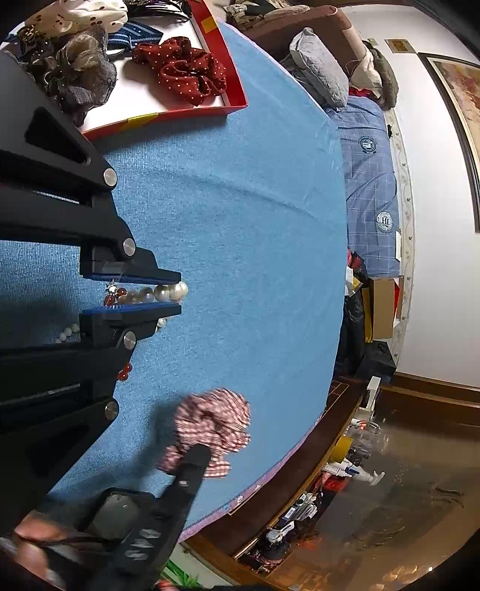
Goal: Organize jewelry
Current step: 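Grasp the red plaid scrunchie with the right tool while the left tool holds the pearls, then lift the pearl bracelet and plaid scrunchie and carry them toward the red box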
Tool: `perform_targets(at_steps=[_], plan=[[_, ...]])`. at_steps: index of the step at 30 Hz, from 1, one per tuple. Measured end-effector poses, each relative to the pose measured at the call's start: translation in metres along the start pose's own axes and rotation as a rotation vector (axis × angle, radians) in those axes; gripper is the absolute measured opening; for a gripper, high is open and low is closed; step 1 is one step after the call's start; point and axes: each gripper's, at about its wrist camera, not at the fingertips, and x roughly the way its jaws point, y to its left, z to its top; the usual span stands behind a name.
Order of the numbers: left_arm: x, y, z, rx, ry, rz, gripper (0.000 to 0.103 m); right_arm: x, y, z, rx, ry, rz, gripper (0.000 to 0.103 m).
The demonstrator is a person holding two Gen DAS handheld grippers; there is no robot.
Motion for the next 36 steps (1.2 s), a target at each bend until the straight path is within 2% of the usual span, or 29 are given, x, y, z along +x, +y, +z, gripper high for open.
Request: perform_targets(at_steps=[4, 11, 26, 36], plan=[[0.000, -0.004, -0.001, 0.010, -0.007, 0.006, 0.009, 0.003, 0.013, -0.007, -0.058, 0.006, 0.020, 0.012], [-0.004, -0.008, -0.001, 0.018, -0.027, 0.012, 0.009, 0.004, 0.008, -0.005, -0.033, -0.001, 0.029, 0.012], [-0.021, -0.013, 0.001, 0.043, -0.099, 0.031, 0.009, -0.005, 0.016, -0.008, -0.062, -0.049, 0.028, 0.012], [-0.037, -0.010, 0.002, 0.026, -0.149, 0.030, 0.009, -0.017, 0.025, -0.007, -0.083, -0.100, 0.068, 0.012]])
